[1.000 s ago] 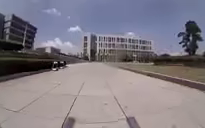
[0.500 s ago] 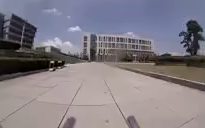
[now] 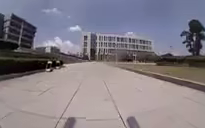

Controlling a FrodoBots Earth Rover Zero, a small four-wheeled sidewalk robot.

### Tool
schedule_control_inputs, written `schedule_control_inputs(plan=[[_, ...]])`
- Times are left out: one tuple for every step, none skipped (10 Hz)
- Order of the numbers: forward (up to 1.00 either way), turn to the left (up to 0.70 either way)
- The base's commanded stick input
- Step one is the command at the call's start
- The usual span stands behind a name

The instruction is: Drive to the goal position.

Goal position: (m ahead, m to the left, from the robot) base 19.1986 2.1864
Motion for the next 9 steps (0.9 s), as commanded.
schedule_control_inputs(plan=[[0.7, 0.0], [0.7, 0.16], [0.7, 0.27], [0.7, 0.27], [0.7, 0.09], [0.7, 0.0], [0.7, 0.0], [0.7, 0.0], [0.7, 0.0]])
